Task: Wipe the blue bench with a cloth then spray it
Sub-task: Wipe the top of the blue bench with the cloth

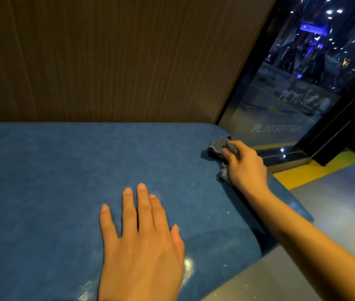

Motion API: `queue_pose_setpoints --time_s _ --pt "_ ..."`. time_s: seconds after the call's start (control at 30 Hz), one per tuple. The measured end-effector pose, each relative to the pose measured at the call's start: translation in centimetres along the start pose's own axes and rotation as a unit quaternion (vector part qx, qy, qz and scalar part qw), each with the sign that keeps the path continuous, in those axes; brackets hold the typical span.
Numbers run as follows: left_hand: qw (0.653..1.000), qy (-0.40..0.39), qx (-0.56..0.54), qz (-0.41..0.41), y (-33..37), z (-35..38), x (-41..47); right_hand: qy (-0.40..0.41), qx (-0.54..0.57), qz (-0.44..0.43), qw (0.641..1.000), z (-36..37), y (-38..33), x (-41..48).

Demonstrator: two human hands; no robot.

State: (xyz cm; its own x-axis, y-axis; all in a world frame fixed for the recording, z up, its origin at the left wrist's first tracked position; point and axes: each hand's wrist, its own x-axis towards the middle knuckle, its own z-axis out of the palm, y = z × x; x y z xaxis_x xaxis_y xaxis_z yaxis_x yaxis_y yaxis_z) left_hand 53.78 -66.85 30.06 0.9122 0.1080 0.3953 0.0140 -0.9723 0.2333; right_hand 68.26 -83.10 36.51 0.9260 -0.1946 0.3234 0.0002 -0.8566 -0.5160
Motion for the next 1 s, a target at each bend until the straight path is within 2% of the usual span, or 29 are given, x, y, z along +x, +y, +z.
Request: queue_pose_setpoints --time_s 0.13,0.3,0.53,0.67,0.83,1.0 --pt "1.000 -0.006 -0.001 0.005 0.1 -0.3 0.0 -0.032 -0.057 0.041 0.997 2.2 -2.6 -0.8" --pt "1.000 -0.014 -0.002 0.006 0.0 -0.2 -0.2 -0.078 -0.130 0.044 0.988 3.1 -2.6 0.3" --pt "0.999 0.038 0.004 0.000 0.6 0.2 -0.1 -0.046 -0.156 0.104 0.981 4.4 -2.4 5.0" --pt "0.999 0.045 0.001 -0.015 0.6 0.7 0.2 -0.045 -0.167 0.105 0.979 5.5 -2.7 7.9" --pt "0.999 0.032 0.011 -0.021 0.5 1.0 0.4 -0.066 -0.135 0.048 0.987 6.5 -4.4 10.0" --pt "1.000 0.000 0.003 -0.015 0.3 0.6 0.4 -0.125 -0.093 -0.108 0.982 8.5 -7.9 8.2"
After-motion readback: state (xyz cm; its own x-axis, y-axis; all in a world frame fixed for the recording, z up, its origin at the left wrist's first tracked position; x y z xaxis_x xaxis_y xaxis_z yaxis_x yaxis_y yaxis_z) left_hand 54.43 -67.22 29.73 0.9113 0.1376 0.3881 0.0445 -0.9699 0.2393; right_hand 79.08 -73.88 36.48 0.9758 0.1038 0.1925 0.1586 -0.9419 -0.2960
